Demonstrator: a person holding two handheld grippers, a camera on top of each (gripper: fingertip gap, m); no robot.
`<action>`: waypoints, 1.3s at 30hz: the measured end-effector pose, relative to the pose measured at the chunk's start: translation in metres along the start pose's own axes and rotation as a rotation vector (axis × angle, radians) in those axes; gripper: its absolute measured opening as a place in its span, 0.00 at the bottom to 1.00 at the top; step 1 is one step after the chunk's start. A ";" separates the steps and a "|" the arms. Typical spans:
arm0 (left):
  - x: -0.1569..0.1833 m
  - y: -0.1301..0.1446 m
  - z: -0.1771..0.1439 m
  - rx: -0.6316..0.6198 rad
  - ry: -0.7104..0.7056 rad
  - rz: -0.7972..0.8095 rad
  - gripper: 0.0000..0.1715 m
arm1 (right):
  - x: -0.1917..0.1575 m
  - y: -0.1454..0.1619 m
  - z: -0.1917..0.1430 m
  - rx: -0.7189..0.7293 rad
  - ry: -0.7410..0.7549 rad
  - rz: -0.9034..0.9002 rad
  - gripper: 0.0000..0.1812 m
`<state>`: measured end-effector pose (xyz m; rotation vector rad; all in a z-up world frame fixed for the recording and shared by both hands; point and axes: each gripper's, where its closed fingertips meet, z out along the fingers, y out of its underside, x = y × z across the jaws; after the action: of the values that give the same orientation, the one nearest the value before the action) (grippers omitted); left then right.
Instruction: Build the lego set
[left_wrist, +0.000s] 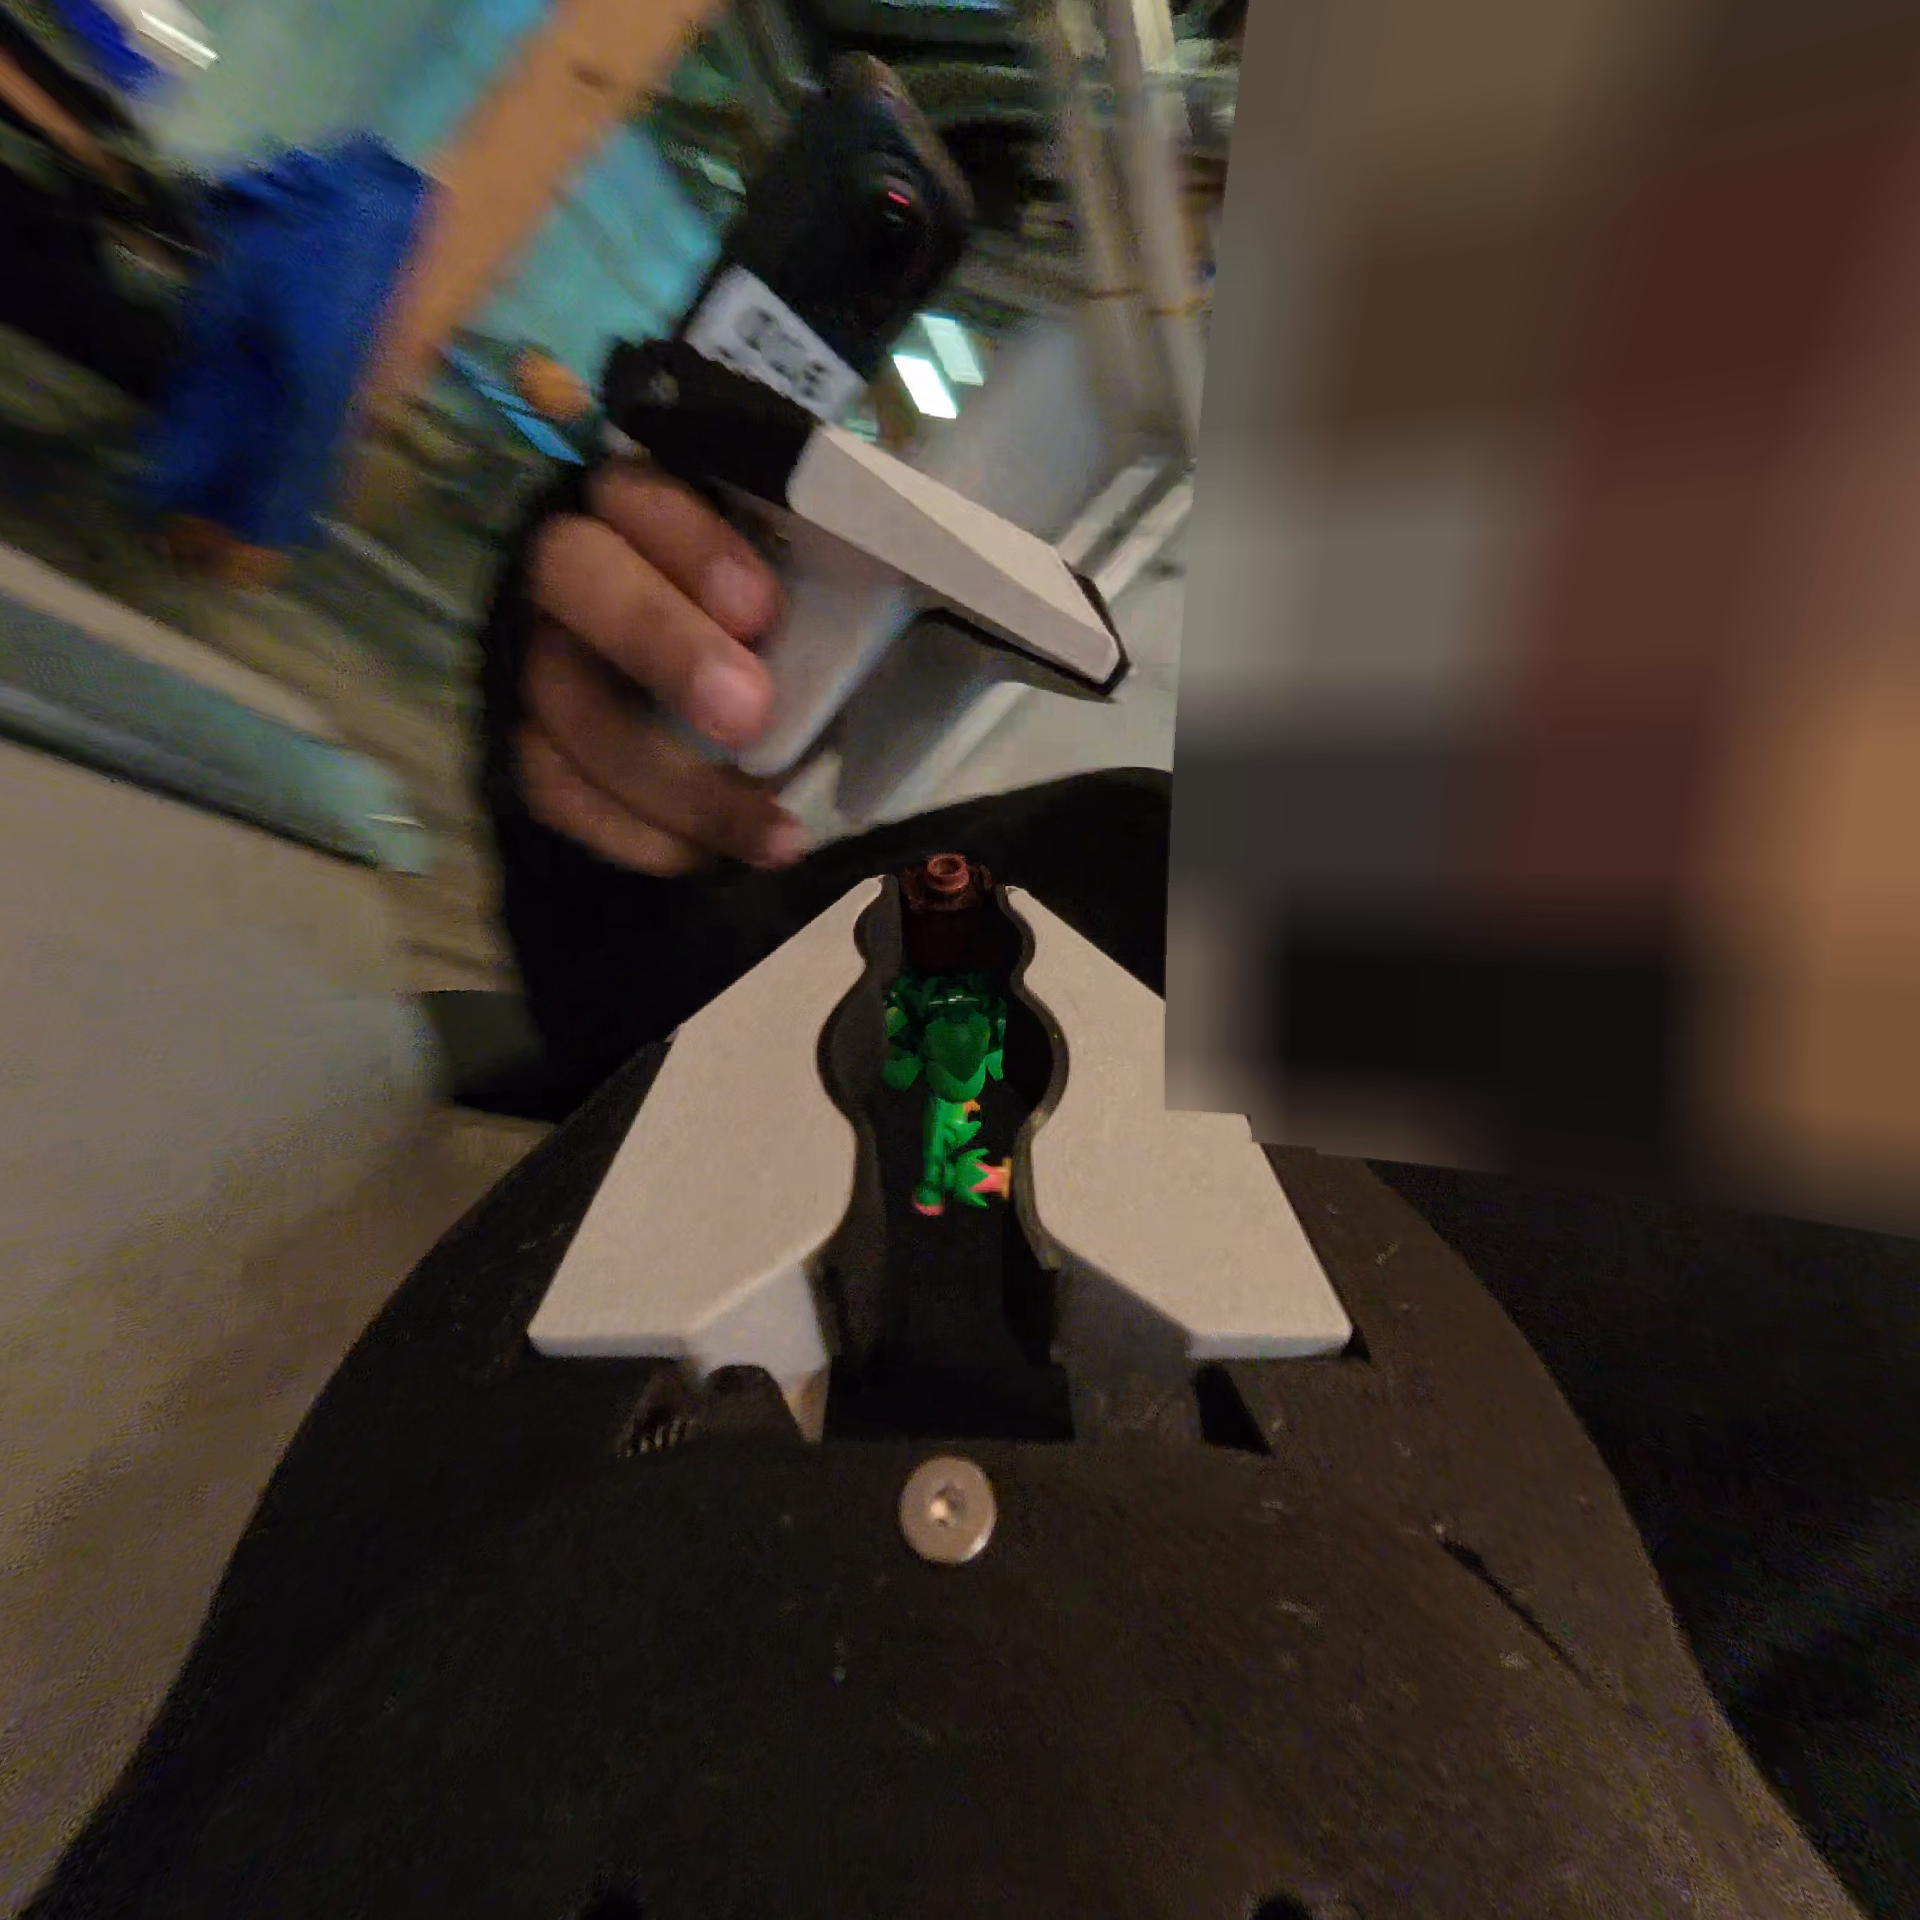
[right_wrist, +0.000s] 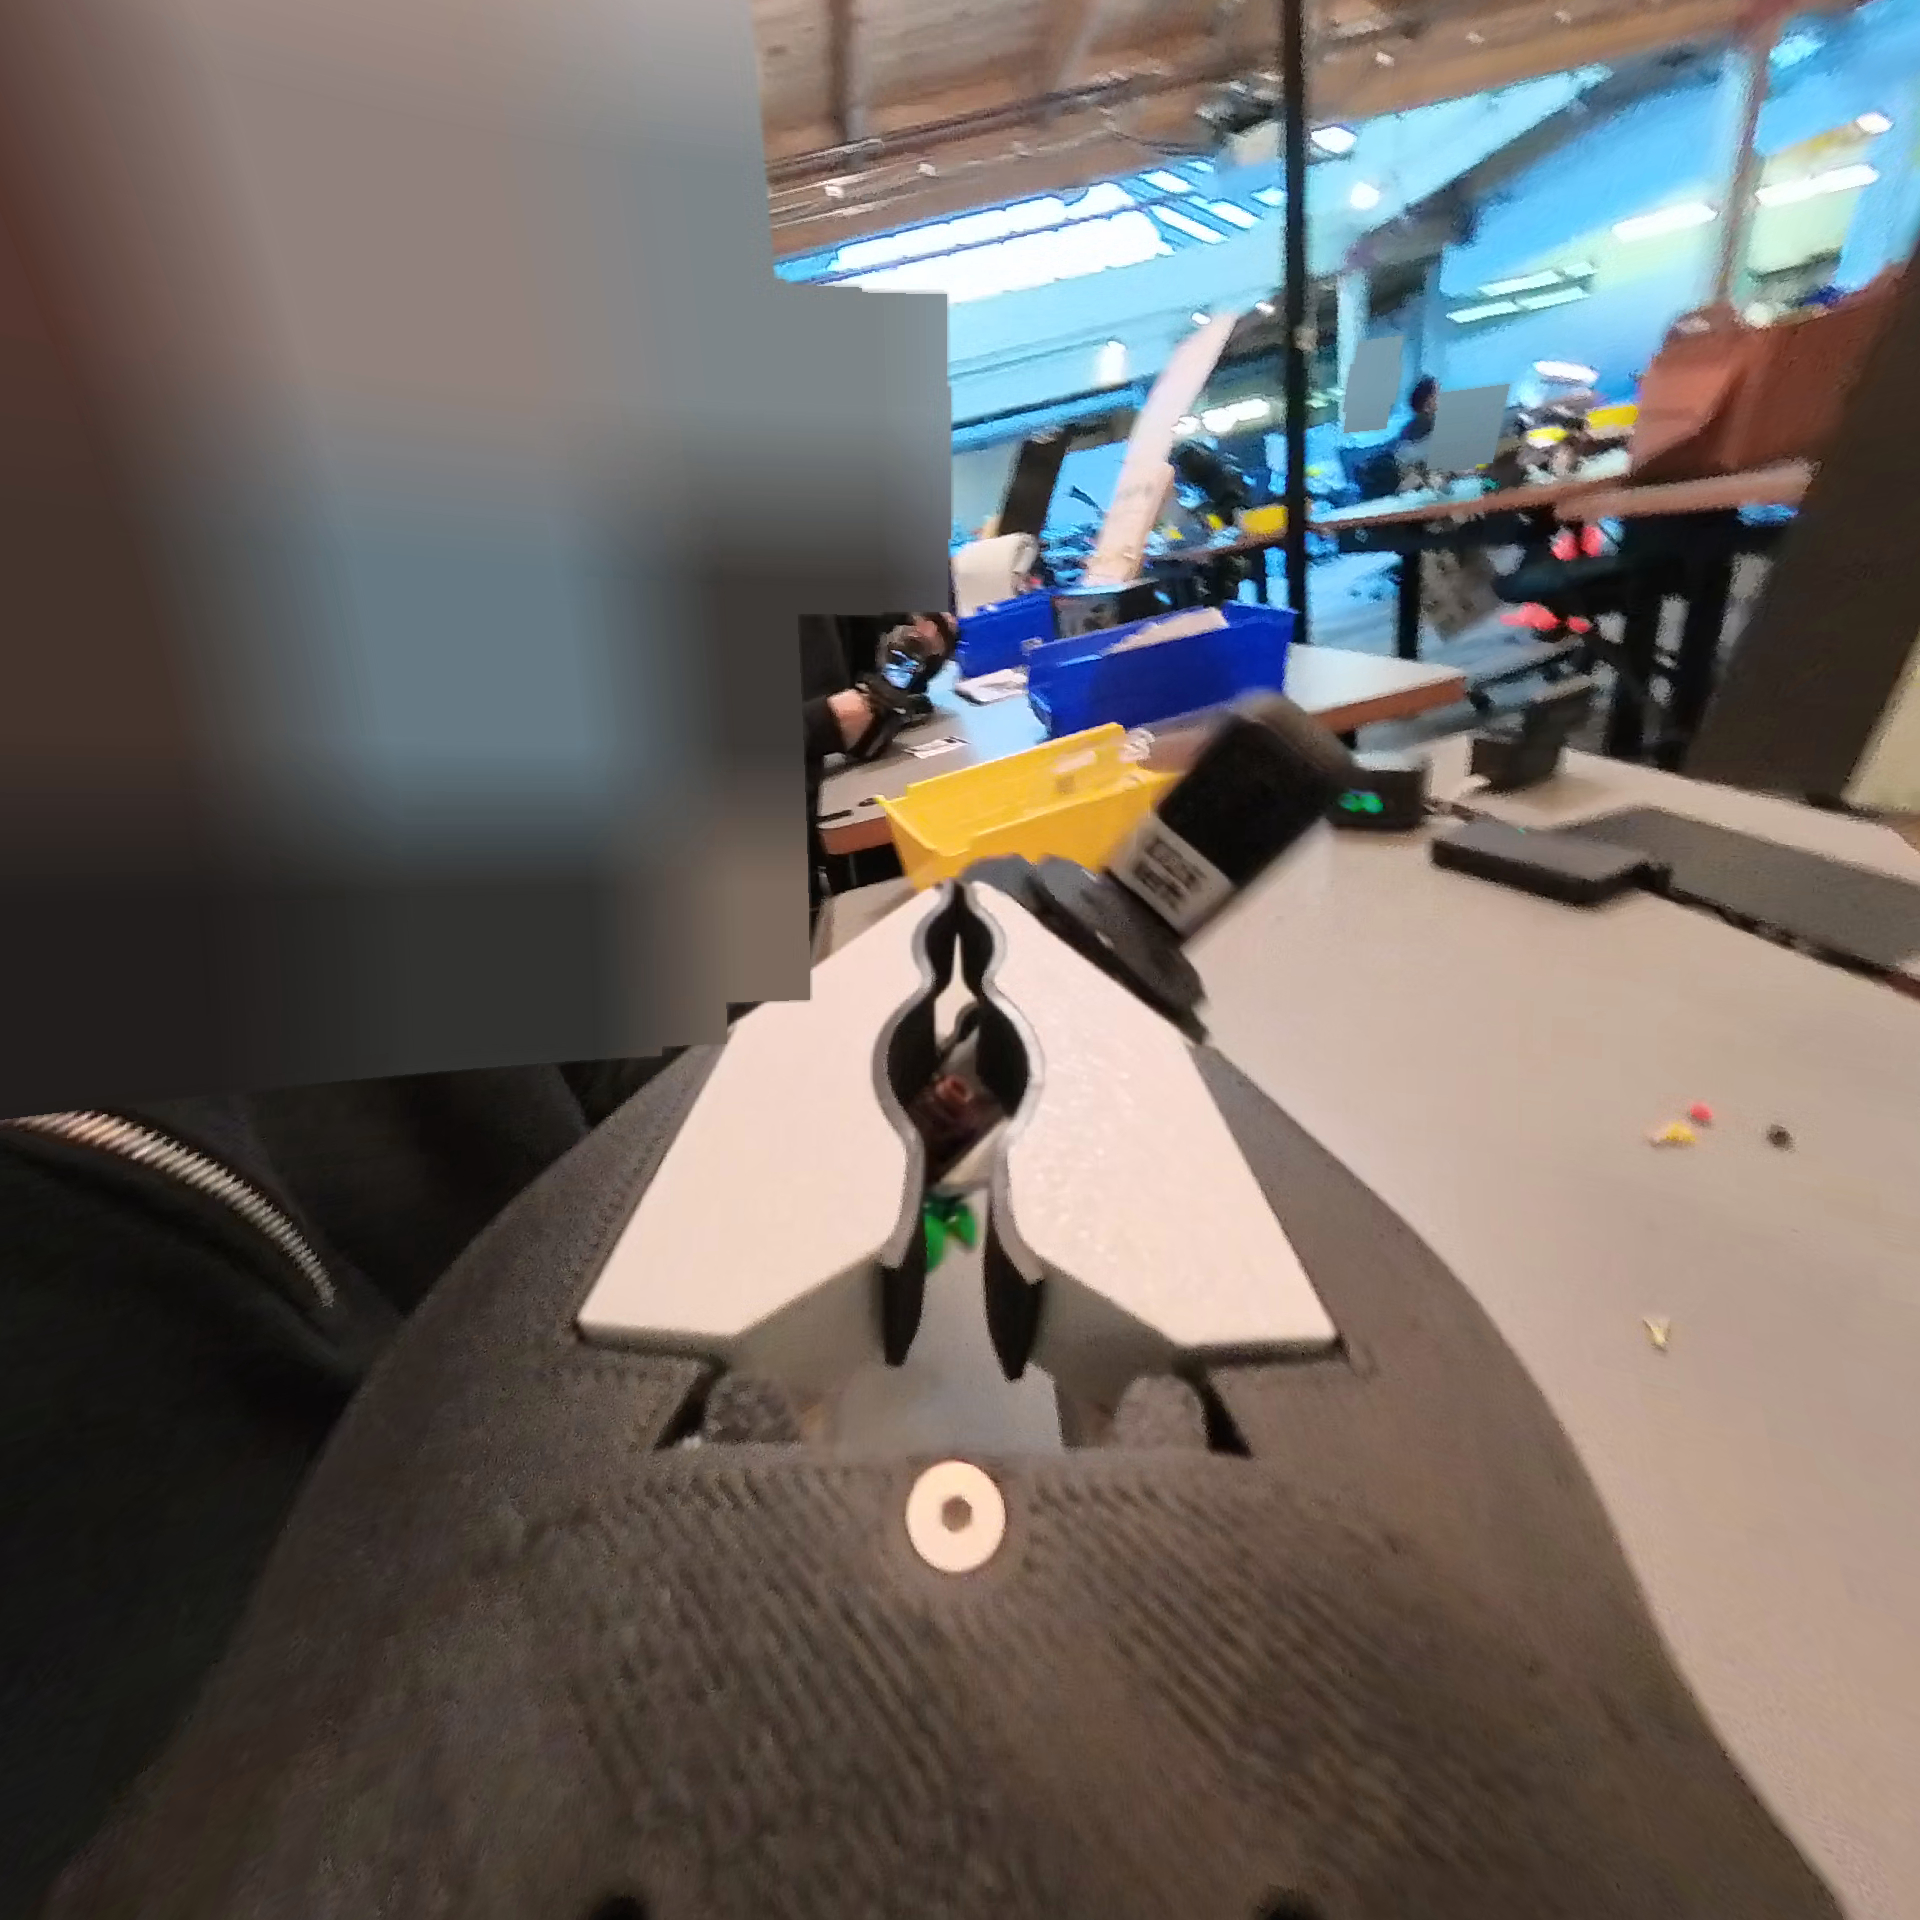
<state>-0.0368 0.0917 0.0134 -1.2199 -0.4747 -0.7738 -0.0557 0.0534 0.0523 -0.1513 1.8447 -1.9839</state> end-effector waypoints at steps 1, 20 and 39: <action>-0.009 -0.006 -0.007 0.016 -0.109 0.058 0.07 | 0.009 0.003 0.001 -0.008 0.044 0.018 0.00; -0.061 -0.039 -0.085 -0.326 -1.354 1.027 0.08 | 0.061 0.039 0.010 -0.219 0.525 -0.512 0.00; -0.050 -0.044 -0.078 -0.224 -1.264 1.020 0.08 | 0.064 0.017 -0.011 0.017 0.483 -0.407 0.00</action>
<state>-0.1082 0.0243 -0.0163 -1.8198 -0.6567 0.9288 -0.1135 0.0386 0.0212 -0.0451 2.2312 -2.4828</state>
